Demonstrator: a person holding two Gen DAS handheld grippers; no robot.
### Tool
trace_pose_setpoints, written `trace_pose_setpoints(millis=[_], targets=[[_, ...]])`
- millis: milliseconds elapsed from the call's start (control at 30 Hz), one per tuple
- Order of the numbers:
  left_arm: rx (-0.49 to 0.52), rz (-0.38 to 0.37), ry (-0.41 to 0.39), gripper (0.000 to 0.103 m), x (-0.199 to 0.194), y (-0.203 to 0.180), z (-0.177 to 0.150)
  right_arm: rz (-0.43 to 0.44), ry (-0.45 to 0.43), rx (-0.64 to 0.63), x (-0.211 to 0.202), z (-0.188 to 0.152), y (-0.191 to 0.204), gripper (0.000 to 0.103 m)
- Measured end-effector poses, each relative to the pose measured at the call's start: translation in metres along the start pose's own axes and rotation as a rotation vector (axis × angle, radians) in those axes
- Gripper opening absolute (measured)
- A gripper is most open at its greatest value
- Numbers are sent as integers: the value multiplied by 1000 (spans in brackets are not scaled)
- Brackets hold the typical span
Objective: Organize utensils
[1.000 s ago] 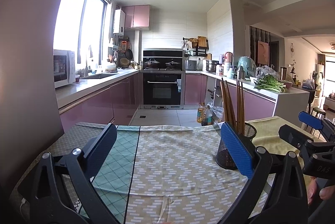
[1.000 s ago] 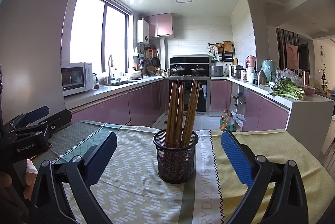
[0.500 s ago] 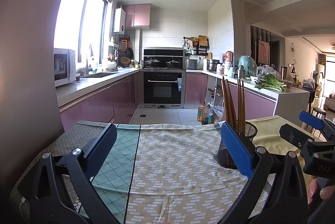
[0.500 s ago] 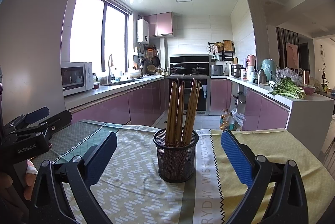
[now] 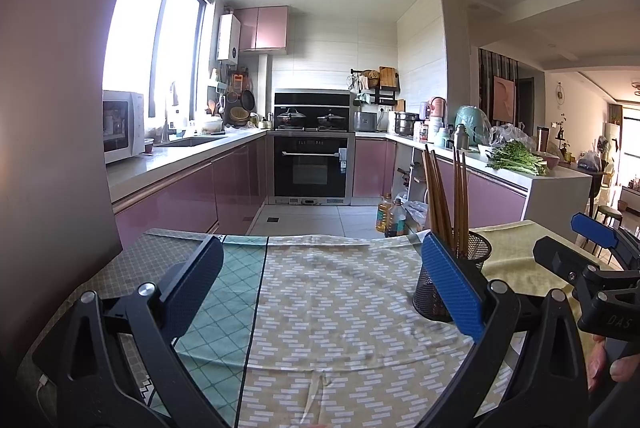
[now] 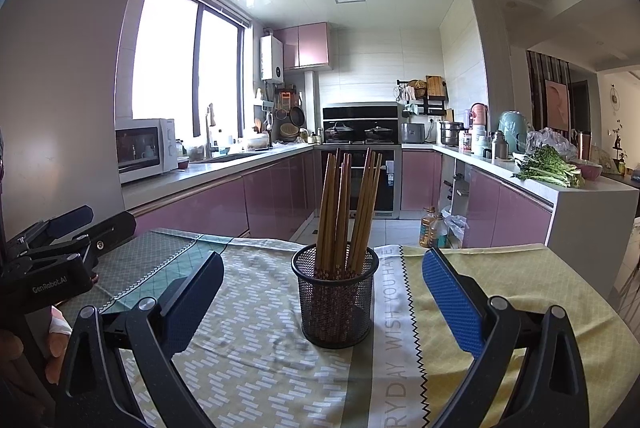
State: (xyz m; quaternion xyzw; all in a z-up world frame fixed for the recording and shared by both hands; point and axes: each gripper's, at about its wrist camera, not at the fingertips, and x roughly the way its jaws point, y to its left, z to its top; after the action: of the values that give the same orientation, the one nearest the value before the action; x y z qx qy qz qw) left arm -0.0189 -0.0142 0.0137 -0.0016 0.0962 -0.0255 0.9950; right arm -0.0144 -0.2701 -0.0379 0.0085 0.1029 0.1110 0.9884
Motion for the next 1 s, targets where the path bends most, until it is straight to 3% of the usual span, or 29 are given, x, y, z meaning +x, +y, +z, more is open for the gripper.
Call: trace_pose_setpoints(millis=[1000], targets=[[-2,3,3,97,0,0,0,-2,5,1,1,0,-2,96]])
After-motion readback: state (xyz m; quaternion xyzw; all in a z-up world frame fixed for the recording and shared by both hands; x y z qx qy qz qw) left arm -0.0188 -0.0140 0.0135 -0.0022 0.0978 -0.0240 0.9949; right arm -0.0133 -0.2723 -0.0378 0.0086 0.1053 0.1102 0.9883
